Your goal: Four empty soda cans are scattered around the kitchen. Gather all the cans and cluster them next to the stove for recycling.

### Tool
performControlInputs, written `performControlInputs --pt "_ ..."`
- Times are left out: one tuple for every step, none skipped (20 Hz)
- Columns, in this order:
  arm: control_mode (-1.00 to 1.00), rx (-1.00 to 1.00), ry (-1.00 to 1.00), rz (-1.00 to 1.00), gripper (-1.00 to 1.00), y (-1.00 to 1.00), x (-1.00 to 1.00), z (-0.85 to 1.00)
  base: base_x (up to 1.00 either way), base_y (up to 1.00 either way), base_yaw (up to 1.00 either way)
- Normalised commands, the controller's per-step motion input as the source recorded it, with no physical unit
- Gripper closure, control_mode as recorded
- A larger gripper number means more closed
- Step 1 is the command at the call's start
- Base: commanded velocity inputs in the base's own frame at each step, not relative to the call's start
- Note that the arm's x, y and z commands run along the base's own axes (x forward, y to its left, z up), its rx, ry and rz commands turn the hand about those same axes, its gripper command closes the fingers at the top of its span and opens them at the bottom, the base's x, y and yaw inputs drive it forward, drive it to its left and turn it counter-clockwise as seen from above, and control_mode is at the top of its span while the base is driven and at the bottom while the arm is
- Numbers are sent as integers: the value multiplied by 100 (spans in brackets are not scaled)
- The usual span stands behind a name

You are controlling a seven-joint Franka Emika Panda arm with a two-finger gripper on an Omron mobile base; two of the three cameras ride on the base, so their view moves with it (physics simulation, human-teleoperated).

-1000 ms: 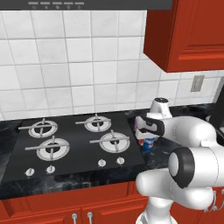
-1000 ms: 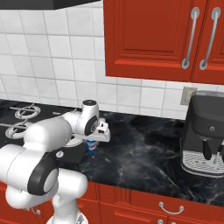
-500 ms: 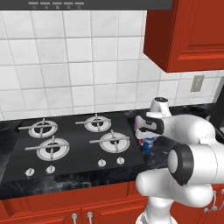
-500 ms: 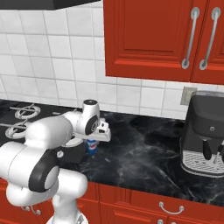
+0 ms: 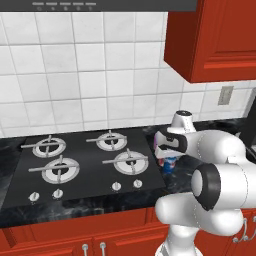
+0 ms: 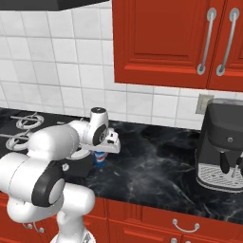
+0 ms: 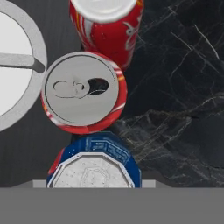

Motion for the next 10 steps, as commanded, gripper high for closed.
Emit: performControlInputs --pt "-100 0 0 0 100 0 0 0 0 0 0" --pt "-100 0 0 0 -100 0 0 0 0 0 0" --pt "-100 0 0 0 -100 0 0 0 0 0 0" --pt "-100 0 0 0 -100 0 0 0 0 0 0" --pt "-100 0 0 0 -100 0 0 0 0 0 0" --pt "-100 0 0 0 -100 0 0 0 0 0 0" --pt "-100 0 0 0 -100 0 0 0 0 0 0" --pt "-100 0 0 0 -100 0 0 0 0 0 0" --pt "-100 0 0 0 -100 0 0 0 0 0 0" --pt "-100 0 0 0 -100 0 0 0 0 0 0"
